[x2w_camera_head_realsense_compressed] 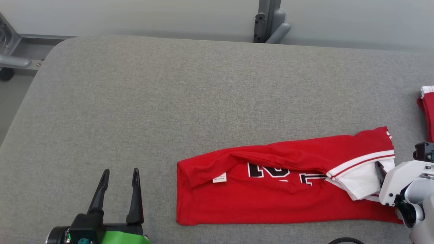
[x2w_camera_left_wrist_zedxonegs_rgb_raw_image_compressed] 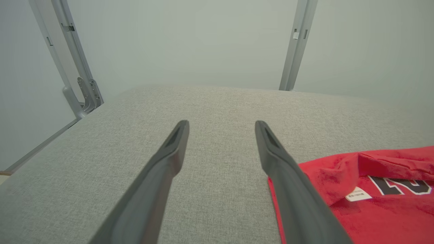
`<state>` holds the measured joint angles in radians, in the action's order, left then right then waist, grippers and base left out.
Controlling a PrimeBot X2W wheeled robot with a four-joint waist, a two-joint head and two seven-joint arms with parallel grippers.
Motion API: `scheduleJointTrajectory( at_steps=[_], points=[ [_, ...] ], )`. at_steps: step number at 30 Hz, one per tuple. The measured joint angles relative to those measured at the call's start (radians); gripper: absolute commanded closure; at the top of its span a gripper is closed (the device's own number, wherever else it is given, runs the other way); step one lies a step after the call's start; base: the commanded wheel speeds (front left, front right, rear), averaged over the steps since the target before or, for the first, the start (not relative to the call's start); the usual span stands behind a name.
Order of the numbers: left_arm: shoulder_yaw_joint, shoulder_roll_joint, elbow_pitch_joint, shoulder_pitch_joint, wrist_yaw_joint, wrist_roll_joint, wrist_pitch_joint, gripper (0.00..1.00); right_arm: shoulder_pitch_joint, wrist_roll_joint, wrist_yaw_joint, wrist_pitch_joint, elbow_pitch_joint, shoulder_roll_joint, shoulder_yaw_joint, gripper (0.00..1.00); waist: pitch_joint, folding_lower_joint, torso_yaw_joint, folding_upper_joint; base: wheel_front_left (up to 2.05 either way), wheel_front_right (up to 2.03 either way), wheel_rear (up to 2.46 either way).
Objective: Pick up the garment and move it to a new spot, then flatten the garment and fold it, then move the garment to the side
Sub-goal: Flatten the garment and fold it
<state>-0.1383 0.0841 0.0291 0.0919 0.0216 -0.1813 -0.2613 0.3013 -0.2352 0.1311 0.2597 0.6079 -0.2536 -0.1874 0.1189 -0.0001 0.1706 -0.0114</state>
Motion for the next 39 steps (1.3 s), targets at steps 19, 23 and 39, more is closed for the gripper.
scheduleJointTrajectory(
  at_steps=[19, 23, 39],
  points=[
    [0.066, -0.032, 0.018, 0.002, -0.061, 0.041, 0.0, 0.0, 0.009, -0.257, 0.001, 0.063, 0.055, -0.156, 0.077, 1.0, -0.021, 0.0, 0.001, 0.0, 0.0, 0.0, 0.0],
    [0.069, -0.032, 0.013, 0.002, -0.065, 0.041, 0.0, 0.0, 0.01, -0.271, 0.001, 0.052, 0.022, -0.267, 0.016, 1.0, -0.031, 0.0, -0.002, 0.0, 0.0, 0.0, 0.0],
    [0.049, -0.034, 0.009, 0.02, -0.049, 0.001, -0.001, 0.0, -0.083, -0.282, 0.0, 0.137, -0.542, -0.086, 0.39, 1.0, -0.019, 0.0, -0.052, 0.0, 0.0, 0.0, 0.0]
  ],
)
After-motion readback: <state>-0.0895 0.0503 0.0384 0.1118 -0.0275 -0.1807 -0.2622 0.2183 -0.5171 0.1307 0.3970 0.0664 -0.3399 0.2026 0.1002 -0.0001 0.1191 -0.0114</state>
